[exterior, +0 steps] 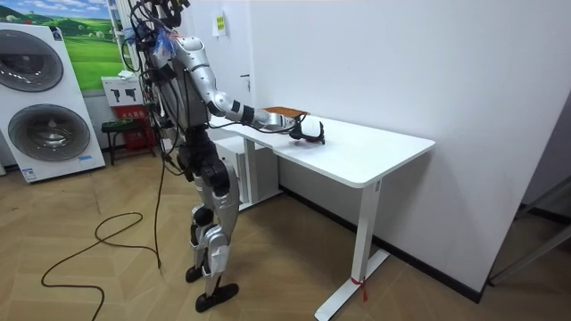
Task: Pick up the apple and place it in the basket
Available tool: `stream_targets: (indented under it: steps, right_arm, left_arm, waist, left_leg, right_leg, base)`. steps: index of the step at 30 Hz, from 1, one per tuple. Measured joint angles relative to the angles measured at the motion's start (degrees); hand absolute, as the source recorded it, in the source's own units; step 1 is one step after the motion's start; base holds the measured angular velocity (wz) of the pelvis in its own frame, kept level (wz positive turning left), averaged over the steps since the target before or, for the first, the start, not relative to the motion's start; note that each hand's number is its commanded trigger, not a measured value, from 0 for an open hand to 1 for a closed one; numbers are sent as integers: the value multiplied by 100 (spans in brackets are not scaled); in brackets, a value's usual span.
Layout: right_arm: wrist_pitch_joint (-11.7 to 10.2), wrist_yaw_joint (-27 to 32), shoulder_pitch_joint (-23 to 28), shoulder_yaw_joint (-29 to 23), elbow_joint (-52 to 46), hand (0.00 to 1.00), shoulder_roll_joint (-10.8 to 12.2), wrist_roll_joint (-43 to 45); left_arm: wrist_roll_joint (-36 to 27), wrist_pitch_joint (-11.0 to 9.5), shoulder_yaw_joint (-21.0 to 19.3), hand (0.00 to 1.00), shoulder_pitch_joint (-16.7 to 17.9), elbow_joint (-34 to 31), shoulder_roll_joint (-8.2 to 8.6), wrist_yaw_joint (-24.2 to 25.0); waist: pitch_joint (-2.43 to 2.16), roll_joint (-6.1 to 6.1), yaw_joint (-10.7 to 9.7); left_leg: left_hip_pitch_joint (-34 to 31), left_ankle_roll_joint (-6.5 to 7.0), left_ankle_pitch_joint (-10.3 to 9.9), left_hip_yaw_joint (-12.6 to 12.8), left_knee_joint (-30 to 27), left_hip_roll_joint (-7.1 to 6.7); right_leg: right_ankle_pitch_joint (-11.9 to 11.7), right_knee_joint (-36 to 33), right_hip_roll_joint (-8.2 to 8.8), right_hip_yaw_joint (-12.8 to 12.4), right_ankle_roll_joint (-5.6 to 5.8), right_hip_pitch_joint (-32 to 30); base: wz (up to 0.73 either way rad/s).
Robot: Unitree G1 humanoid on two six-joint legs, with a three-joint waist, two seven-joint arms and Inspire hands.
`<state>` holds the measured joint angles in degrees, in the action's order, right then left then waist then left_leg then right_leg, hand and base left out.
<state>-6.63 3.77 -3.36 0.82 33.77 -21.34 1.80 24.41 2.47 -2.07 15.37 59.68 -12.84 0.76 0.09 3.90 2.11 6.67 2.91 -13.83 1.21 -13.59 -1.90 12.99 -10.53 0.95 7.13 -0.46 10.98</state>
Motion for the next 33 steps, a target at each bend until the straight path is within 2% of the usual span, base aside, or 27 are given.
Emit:
stream_targets:
  steps: [4,21,30,33]
  right_arm:
    - [-16,65,2,-18,51,100,-112,163]
    - [-10,168,2,-25,152,100,-107,144]
    - [-23,489,-17,10,316,100,-58,67]
    - [58,646,-82,4,304,100,-56,-45]
  left_arm:
    - [0,-1,-1,0,20,1,0,98]
    - [0,5,11,0,98,20,5,98]
    - [-6,56,26,0,63,169,6,94]
    - [-1,103,21,0,39,124,11,97]
  waist:
    - [-4,-28,-2]
    - [-4,-99,-12]
    - [-2,-101,6]
    - [-6,-80,-7]
  left_leg:
    - [9,-1,1,-1,-10,4]
    - [18,-1,-1,-2,10,2]
    - [43,-1,-1,-1,-2,2]
    - [-7,1,3,7,-13,0]
  right_leg:
    - [0,-1,-2,8,0,20]
    - [-2,-8,-4,8,-3,16]
    - [-2,-19,-2,2,-4,31]
    - [-8,-11,2,1,-13,-19]
  base:
    - [0]
    - [0]
    - [0]
    - [0]
